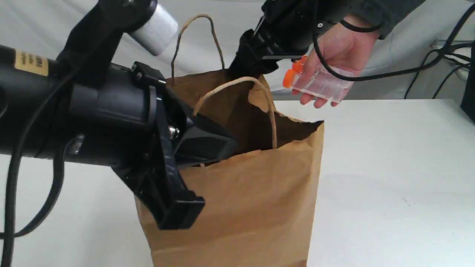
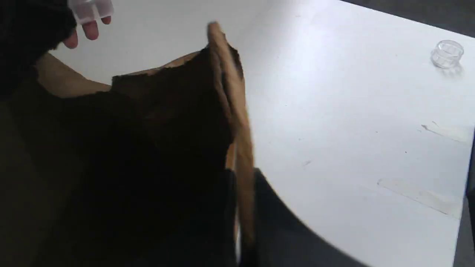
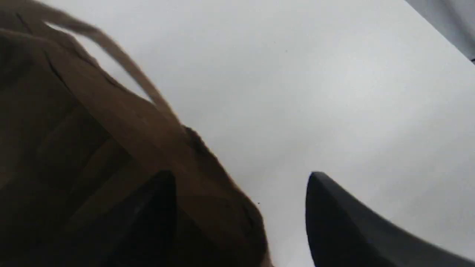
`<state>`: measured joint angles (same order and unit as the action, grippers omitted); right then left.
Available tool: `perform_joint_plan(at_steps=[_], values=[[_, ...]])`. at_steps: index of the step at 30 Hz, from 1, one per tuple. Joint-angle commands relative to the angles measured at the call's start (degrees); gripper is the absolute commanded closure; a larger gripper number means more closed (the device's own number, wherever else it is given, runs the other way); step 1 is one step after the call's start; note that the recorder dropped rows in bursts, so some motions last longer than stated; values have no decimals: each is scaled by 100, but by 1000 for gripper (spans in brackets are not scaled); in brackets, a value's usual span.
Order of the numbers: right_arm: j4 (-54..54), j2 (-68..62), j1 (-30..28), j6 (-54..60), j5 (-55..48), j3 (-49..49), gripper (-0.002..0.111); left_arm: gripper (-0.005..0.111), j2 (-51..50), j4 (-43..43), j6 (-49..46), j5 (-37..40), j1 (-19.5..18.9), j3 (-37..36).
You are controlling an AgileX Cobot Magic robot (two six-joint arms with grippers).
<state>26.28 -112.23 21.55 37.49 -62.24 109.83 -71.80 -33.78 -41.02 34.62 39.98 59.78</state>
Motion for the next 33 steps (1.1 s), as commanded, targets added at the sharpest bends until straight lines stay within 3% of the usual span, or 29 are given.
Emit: perform_joint_plan(at_steps=[1,7,10,13,26,33], values=[[-257,-38,56,43,-8,32,56,107,35,-24,45,-35,17,-44],[-360,-136,55,43,28,32,60,107,35,-24,45,-35,17,-44],[-333,-196,55,43,32,32,79,107,35,-24,45,-35,17,-44],[-335,-220,55,43,114,32,108,107,35,-24,45,-35,17,-44],[-106,-183,-46,-538,380,32,108,107,176,-8,33,19,17,25],[1905,-194,-719,-782,312,32,108,107,519,-8,33,317,17,408]])
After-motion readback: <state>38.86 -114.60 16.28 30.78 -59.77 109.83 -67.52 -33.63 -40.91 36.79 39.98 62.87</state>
